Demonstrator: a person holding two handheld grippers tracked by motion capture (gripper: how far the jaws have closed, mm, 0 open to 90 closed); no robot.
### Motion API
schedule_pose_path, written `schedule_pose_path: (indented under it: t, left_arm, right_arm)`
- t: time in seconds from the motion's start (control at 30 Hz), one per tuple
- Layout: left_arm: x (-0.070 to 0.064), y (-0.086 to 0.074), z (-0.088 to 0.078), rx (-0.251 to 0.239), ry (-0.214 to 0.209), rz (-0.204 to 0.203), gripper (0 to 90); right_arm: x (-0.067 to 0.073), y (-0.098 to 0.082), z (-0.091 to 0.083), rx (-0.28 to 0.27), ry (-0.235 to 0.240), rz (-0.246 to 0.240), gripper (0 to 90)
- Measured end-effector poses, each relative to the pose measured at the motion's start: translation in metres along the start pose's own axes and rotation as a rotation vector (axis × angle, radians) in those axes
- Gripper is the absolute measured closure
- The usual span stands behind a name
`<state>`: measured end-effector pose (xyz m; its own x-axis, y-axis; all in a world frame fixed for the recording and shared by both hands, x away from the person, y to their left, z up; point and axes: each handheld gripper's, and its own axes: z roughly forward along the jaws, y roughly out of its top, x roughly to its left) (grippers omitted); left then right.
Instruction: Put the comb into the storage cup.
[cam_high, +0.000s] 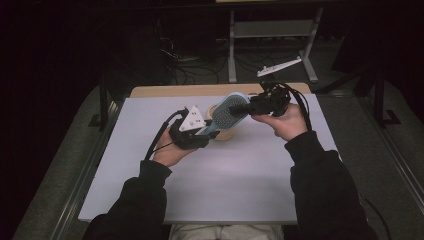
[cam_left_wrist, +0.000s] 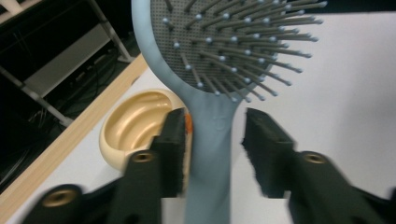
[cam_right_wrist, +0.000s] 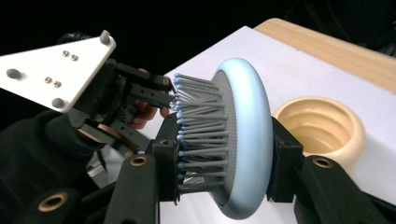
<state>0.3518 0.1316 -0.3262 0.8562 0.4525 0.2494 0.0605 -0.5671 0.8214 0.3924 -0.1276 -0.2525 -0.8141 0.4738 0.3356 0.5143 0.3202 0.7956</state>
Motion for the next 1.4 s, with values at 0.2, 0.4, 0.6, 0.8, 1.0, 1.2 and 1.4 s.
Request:
schedule_pose_path:
  t: [0.2,0.4,0.6,0.8,1.0,1.2,1.4]
  left_arm:
    - [0.006,-0.004,-0.006,-0.043,-0.068,-0.091,35.5]
    - [0.017,-0.008,-0.015,-0.088,-0.118,-0.163,24.5]
    - [0.028,-0.016,-0.021,-0.121,-0.138,-0.229,20.3]
    - [0.036,-0.022,-0.024,-0.113,-0.116,-0.287,8.8]
    - [0.044,-0.029,-0.027,-0.118,-0.106,-0.342,0.0]
    - [0.052,-0.044,-0.031,-0.084,-0.071,-0.371,0.0]
    - [0.061,-0.064,-0.039,-0.086,-0.045,-0.418,0.0]
  right_arm:
    - [0.006,0.013,-0.003,0.012,-0.025,-0.034,55.5]
    - [0.007,0.019,-0.005,0.030,-0.049,-0.050,55.4]
    - [0.007,0.026,-0.009,0.026,-0.081,-0.067,55.3]
    - [0.008,0.035,-0.016,0.013,-0.102,-0.081,55.3]
    - [0.010,0.046,-0.023,0.000,-0.130,-0.101,55.2]
    - [0.009,0.057,-0.030,0.005,-0.171,-0.117,55.1]
    - [0.007,0.063,-0.035,0.000,-0.210,-0.131,55.0]
